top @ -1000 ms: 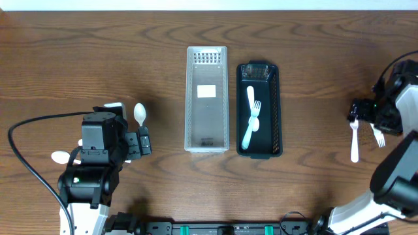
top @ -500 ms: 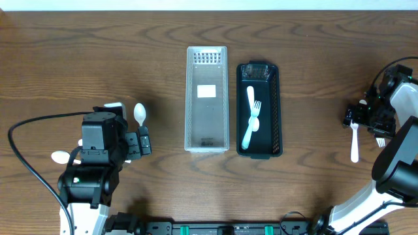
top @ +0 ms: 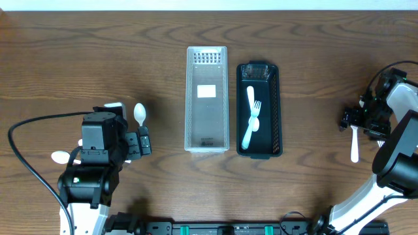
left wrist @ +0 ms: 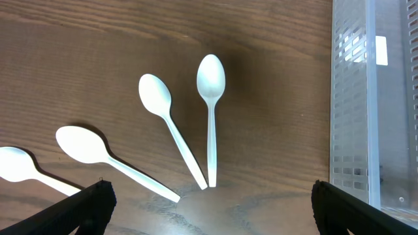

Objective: Pack container
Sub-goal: 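Move the right gripper back and grasp the second white fork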

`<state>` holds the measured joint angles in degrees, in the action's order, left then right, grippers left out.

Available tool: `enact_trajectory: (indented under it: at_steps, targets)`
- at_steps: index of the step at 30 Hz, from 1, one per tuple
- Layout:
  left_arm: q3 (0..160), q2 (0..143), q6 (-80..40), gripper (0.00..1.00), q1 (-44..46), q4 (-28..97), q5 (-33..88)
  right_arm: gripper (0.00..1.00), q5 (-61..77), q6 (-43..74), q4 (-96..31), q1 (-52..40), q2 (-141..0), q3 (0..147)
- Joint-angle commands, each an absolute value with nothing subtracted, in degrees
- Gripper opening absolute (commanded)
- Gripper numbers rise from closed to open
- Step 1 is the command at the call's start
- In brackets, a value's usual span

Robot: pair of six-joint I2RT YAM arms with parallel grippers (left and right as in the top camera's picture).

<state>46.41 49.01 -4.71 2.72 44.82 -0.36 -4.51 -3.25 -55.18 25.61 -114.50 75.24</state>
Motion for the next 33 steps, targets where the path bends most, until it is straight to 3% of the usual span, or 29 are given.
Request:
enact_trajectory:
  at_steps: [1, 13, 19, 33]
  targets:
    - [47.22, 48.97, -5.23, 0.98, 2.48, 44.95, -0.4, 0.94, -3.64, -3.7, -54.46, 26.11, -114.89, 73.97]
    - [47.22, 48.97, -5.23, 0.98, 2.48, 44.95, -0.4, 0.91, -2.94, -3.7, -51.0, 26.13, -114.89, 69.63]
    - [47.22, 48.97, -5.23, 0.98, 2.48, 44.97, -0.38, 0.66, -2.31, -3.49, -50.92, 26.13, -114.89, 69.63]
    - [47.22, 48.97, -5.23, 0.98, 2.48, 44.97, -0.38, 0.34, -2.28, -2.85, -50.48, 26.11, -114.89, 69.63]
